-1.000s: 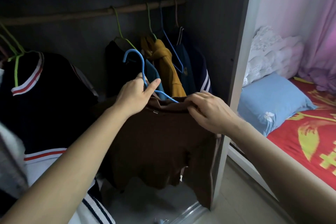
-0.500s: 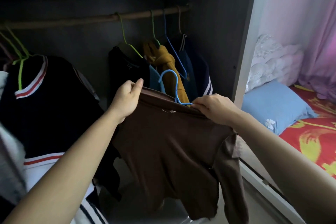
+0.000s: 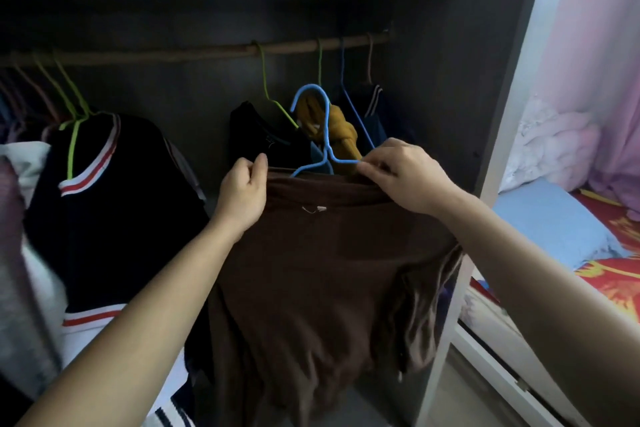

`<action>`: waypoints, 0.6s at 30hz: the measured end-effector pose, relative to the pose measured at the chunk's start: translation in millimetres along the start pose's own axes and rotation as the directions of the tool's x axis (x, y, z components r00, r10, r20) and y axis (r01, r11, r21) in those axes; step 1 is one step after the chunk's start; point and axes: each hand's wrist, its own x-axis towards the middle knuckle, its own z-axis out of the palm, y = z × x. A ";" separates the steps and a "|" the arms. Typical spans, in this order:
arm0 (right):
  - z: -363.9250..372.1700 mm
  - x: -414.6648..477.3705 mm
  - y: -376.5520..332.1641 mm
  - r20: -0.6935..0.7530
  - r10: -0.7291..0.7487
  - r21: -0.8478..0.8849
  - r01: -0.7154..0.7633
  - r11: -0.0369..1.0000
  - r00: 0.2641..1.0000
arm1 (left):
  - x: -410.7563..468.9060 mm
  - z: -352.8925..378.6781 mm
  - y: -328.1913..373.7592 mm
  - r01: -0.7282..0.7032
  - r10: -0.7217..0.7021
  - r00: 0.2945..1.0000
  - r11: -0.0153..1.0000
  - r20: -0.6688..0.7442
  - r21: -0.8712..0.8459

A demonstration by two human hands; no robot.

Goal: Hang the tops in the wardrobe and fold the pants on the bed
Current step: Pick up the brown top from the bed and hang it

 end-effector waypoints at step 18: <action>28.8 138.7 -109.1 0.046 0.235 0.543 -0.222 0.810 0.971 | 140.6 -105.6 -7.2 -0.268 0.313 0.948 0.704 0.051 0.658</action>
